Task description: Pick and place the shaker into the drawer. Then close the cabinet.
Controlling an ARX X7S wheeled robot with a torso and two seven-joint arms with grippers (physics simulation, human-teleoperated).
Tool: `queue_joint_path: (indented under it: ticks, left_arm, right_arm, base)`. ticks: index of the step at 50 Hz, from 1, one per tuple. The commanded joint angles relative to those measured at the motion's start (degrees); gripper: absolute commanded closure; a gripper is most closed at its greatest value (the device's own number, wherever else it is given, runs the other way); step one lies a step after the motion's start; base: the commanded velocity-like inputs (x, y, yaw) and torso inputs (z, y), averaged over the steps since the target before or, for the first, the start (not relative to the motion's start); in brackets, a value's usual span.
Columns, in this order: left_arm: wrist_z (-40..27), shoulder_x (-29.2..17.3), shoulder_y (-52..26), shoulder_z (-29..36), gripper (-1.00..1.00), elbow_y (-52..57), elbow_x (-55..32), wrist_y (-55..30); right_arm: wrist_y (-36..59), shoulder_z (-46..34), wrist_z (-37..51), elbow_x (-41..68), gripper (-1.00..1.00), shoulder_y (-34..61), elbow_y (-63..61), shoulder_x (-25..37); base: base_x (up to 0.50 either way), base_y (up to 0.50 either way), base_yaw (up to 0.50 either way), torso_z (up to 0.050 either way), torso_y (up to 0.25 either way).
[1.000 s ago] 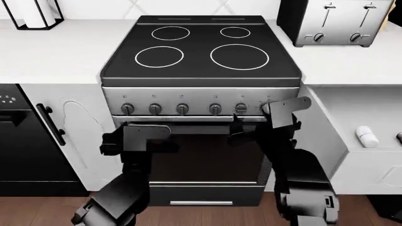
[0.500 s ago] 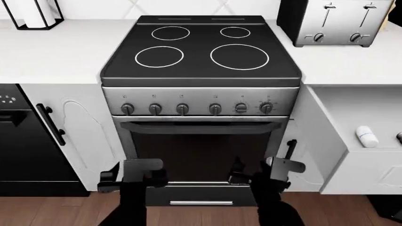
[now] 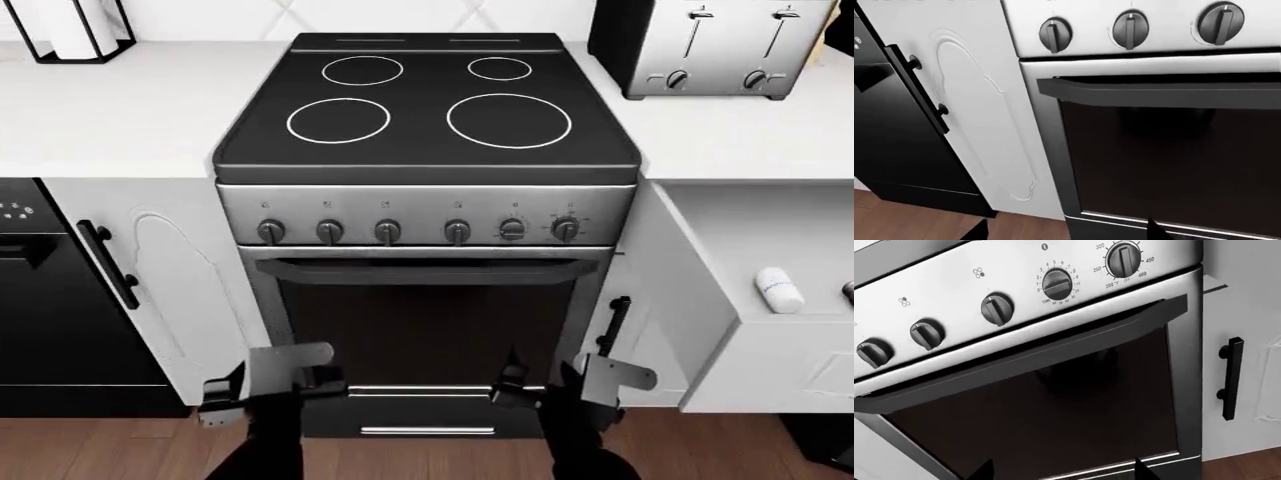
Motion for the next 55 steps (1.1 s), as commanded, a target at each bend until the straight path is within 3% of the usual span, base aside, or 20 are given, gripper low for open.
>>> queue_joint_path:
  ticks: [1,7,55]
  left_arm:
    - [-1.0,-0.7,0.5,0.9,-1.0,2.0,0.5,-1.6]
    - [-0.4,-0.4,0.2,0.7,-1.0,0.9,0.8,-0.3]
    - [4.0,1.9,-0.9,0.9,-1.0,-5.3,1.7,3.8]
  right_arm:
    - [0.3,-1.3,0.1,0.5,-1.0,-0.2,-0.4,0.3]
    - [1.2,-2.9,0.2,-0.2,-1.0,-1.2,-3.3,0.8]
    - [1.8,-7.5,0.0,-0.7,-1.0,-1.9,-6.9,2.1]
  base:
    - [0.0,0.0,0.0,0.0,0.0]
    - [0.0,0.05,0.0,0.0,0.0]
    - [0.13,0.5,0.0,0.0,0.0]
